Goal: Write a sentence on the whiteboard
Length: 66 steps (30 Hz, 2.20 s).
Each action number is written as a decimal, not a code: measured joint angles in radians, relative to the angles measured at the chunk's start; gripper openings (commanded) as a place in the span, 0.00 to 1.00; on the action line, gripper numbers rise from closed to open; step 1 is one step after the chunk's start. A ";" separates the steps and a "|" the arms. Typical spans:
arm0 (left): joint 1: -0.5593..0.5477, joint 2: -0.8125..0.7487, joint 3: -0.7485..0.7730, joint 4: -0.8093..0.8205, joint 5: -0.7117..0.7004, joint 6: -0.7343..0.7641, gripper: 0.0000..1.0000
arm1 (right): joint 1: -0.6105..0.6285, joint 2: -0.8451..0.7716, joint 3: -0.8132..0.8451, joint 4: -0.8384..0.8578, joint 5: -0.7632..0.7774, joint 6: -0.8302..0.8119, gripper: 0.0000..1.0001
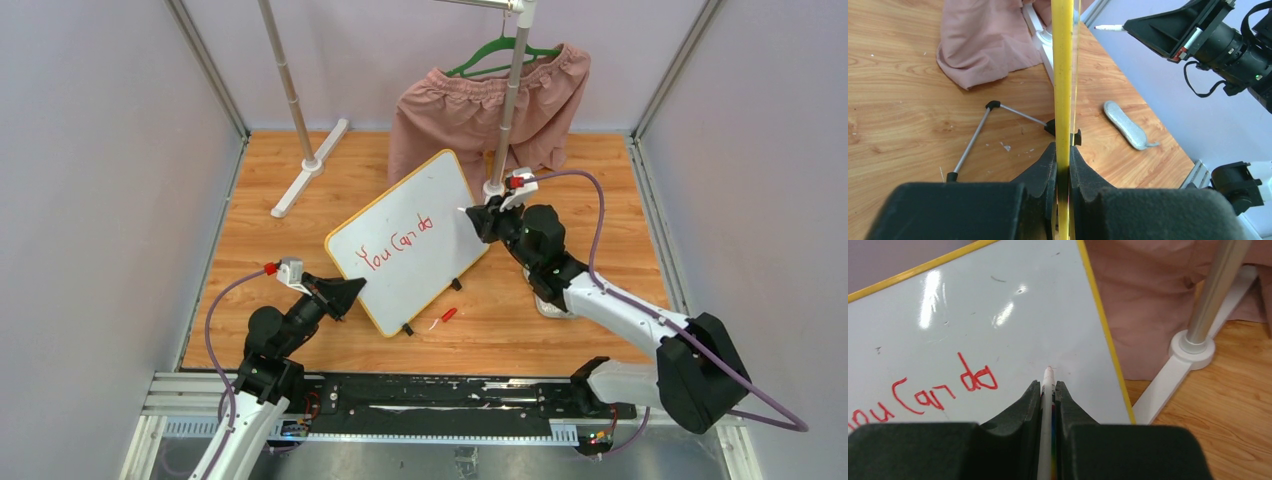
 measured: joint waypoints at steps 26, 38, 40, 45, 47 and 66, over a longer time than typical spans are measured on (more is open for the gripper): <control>-0.003 0.000 0.000 0.000 -0.003 0.003 0.00 | 0.015 0.111 0.100 -0.089 -0.220 -0.040 0.00; -0.003 0.000 0.000 0.000 -0.004 0.003 0.00 | 0.015 0.132 0.127 -0.104 -0.219 -0.041 0.00; -0.003 0.000 0.000 0.000 -0.004 0.003 0.00 | 0.015 0.132 0.130 -0.106 -0.213 -0.041 0.00; -0.004 0.000 0.000 0.000 -0.003 0.005 0.00 | 0.016 0.138 0.158 -0.108 -0.195 -0.043 0.00; -0.006 0.000 0.000 0.001 -0.003 0.006 0.00 | 0.016 0.141 0.169 -0.107 -0.188 -0.045 0.00; -0.006 0.000 0.000 0.002 -0.003 0.008 0.00 | 0.017 0.146 0.174 -0.098 -0.179 -0.053 0.00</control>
